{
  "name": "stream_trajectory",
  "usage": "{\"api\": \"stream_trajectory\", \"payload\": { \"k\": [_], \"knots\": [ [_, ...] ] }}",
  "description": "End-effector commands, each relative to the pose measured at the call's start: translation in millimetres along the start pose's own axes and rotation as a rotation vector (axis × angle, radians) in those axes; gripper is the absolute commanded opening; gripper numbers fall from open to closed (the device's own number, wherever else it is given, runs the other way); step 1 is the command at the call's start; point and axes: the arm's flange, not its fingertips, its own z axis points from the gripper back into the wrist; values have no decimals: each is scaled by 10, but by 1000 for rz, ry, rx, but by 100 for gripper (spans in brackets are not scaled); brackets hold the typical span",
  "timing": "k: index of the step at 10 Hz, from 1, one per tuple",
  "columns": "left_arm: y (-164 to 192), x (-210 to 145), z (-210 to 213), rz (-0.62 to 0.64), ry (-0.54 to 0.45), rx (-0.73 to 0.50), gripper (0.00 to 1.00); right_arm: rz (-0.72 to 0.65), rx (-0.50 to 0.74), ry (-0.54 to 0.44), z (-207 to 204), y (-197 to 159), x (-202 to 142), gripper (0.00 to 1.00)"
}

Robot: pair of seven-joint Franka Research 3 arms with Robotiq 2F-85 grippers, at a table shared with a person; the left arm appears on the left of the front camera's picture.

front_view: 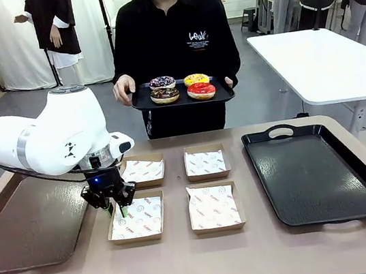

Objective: Individually package the donuts and arrange them on the tray.
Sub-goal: Pick up one Paper togo box.

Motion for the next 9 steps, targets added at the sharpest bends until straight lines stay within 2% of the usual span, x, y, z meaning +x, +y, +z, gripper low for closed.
{"api": "stream_trajectory", "payload": {
  "k": [1,5,6,7,9],
  "knots": [
    [-49,-19,17,37,-24,8,0,3,8,-6,8,7,-2,100],
    [-27,-35,119,56,-35,6,0,3,8,-6,8,7,-2,100],
    [-54,-58,270,92,-5,-1,0,3,8,-6,8,7,-2,100],
    [-112,-102,540,100,16,-19,0,3,8,-6,8,7,-2,100],
    [-162,-238,1263,119,-32,-63,0,3,8,-6,8,7,-2,100]
  ]
}}
